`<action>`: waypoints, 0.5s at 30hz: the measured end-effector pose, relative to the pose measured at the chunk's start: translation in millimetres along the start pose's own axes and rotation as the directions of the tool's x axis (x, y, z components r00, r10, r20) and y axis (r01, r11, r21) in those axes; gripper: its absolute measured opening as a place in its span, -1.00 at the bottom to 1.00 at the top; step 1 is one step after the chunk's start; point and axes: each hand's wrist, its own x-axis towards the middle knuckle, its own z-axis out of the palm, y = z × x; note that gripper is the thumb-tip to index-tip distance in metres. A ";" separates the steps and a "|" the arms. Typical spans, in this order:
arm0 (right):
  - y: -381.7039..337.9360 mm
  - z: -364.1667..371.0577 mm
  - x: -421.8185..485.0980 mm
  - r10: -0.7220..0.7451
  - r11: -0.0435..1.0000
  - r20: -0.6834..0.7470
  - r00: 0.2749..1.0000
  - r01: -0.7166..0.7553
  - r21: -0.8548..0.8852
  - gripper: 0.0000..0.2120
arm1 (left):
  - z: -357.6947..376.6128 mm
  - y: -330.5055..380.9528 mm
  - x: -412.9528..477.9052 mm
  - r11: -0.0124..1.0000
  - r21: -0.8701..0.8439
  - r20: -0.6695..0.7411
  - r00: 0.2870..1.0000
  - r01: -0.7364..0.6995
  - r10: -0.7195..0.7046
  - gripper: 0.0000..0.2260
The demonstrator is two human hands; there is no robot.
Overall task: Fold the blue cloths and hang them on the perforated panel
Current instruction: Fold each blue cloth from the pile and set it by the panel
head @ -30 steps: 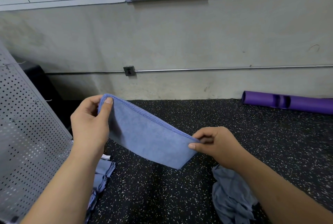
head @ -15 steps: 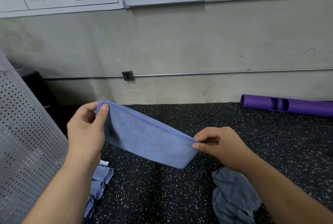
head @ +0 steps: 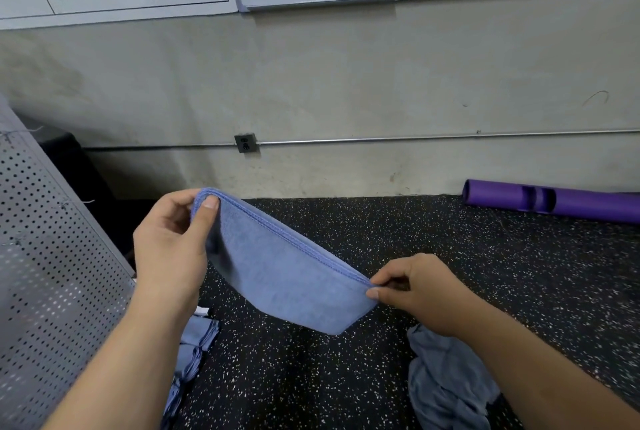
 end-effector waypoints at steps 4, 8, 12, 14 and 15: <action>0.6 -0.8 1.2 0.008 0.999 -0.073 0.997 -0.012 -0.045 -0.94 | -2.1 -2.7 1.0 0.999 -0.033 0.004 1.000 0.008 -0.008 -0.95; -0.1 -7.0 2.6 -0.030 0.999 -0.104 0.994 0.025 -0.048 -0.89 | -2.3 -4.6 2.5 0.998 -0.059 -0.018 1.000 -0.008 0.007 -0.90; -1.8 -15.8 1.4 -0.032 0.999 -0.193 0.981 0.037 0.022 -0.90 | -2.3 -5.8 3.0 0.997 -0.077 -0.033 0.999 -0.017 0.014 -0.87; -3.0 -19.2 0.8 0.001 0.990 -0.277 0.961 0.038 0.134 -0.89 | -2.2 -6.4 3.7 0.994 -0.111 -0.045 0.999 -0.008 0.003 -0.85; -4.7 -20.9 0.8 0.019 0.979 -0.312 0.950 0.046 0.198 -0.88 | -2.1 -6.9 4.1 0.991 -0.130 -0.047 0.999 0.007 -0.013 -0.85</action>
